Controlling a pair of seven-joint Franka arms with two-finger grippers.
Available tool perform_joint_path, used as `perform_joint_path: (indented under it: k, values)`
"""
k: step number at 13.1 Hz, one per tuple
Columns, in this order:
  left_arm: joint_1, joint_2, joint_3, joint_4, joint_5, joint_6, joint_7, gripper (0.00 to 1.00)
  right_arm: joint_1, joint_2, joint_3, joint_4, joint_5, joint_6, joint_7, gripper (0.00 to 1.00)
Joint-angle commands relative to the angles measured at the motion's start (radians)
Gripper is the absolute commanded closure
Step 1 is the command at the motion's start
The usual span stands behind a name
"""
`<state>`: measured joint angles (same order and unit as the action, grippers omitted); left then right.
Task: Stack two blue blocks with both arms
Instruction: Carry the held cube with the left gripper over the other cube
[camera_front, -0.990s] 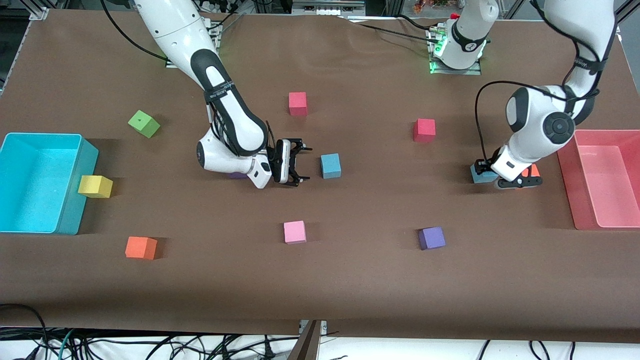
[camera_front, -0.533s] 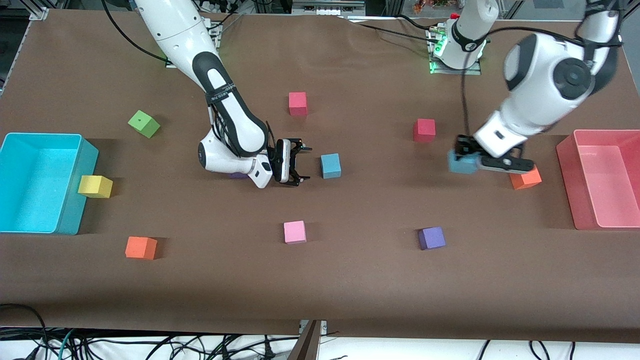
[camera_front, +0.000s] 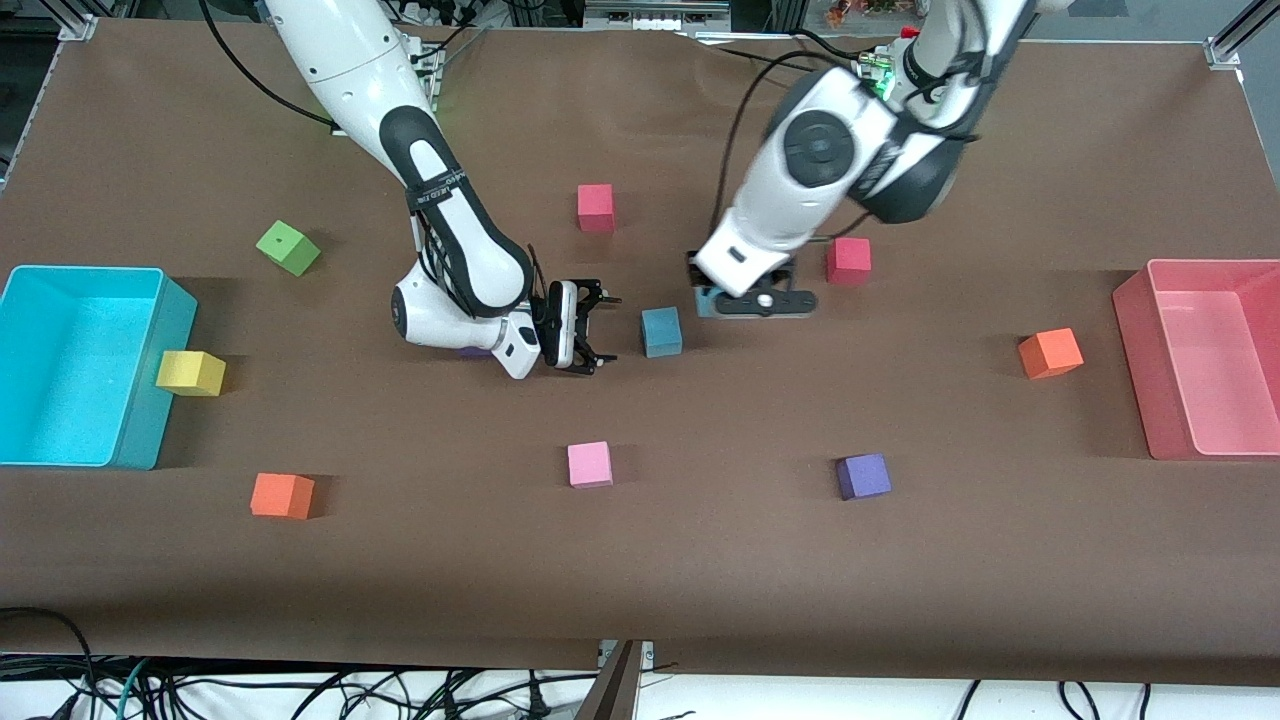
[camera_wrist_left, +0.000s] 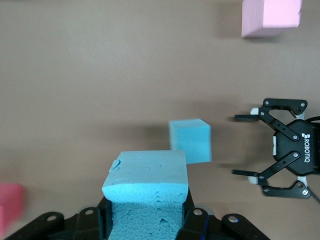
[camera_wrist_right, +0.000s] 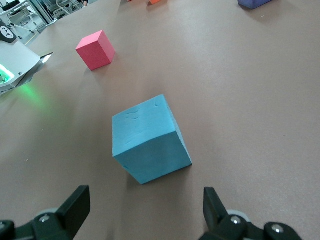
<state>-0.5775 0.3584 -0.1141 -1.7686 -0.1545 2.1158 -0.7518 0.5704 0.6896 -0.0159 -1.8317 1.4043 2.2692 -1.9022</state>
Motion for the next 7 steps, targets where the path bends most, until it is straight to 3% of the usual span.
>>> perform_joint_path:
  k: [1, 7]
  values:
    - [-0.071, 0.141, 0.021, 0.122, 0.019, 0.003, -0.133, 1.0, -0.012, -0.01, 0.007, -0.009, 0.022, -0.023, -0.021, 0.0]
    - [-0.09, 0.186, 0.027, 0.135, 0.016, 0.047, -0.222, 1.0, -0.014, -0.012, 0.007, -0.012, 0.022, -0.025, -0.031, 0.0]
